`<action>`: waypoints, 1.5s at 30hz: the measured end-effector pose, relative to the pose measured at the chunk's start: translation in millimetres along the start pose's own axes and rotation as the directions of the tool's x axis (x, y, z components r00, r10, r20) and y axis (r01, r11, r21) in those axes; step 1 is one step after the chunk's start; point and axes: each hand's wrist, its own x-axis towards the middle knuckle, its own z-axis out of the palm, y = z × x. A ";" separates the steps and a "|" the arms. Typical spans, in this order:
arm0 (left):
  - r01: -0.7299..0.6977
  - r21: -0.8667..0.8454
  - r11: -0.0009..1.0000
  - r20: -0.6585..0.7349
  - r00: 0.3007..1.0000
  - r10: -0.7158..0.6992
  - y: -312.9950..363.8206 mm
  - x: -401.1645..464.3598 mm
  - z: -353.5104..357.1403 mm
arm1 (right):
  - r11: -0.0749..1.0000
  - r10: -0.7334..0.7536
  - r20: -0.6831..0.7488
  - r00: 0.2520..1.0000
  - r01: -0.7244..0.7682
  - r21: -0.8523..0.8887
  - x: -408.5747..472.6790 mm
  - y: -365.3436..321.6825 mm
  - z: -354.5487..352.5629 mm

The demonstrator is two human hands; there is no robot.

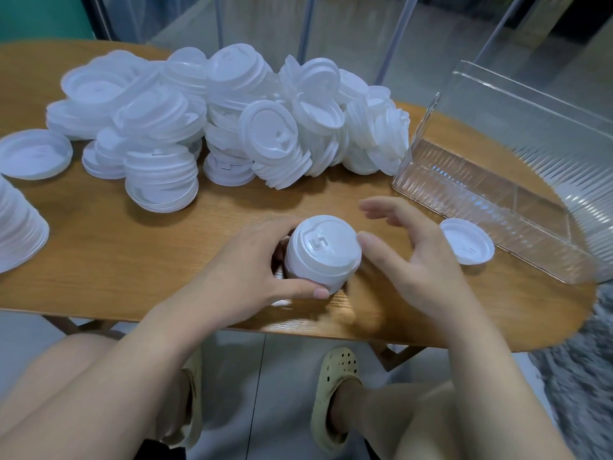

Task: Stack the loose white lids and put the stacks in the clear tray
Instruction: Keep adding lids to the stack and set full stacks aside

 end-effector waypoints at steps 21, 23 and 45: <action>-0.055 -0.024 0.998 0.019 0.998 0.055 -1.9 -4.6 -5.0 | 0.875 0.356 -0.427 0.831 -0.457 -0.161 -2.0 63.5 -32.9; -0.048 0.006 0.999 0.013 0.999 0.048 -2.1 -5.7 -5.5 | 0.905 0.333 -0.406 0.851 -0.409 -0.114 -0.2 57.0 -27.4; -0.038 0.058 0.998 0.016 0.999 0.037 -3.9 -3.6 -2.2 | 0.928 0.355 -0.421 0.834 -0.260 0.267 7.6 47.9 -10.4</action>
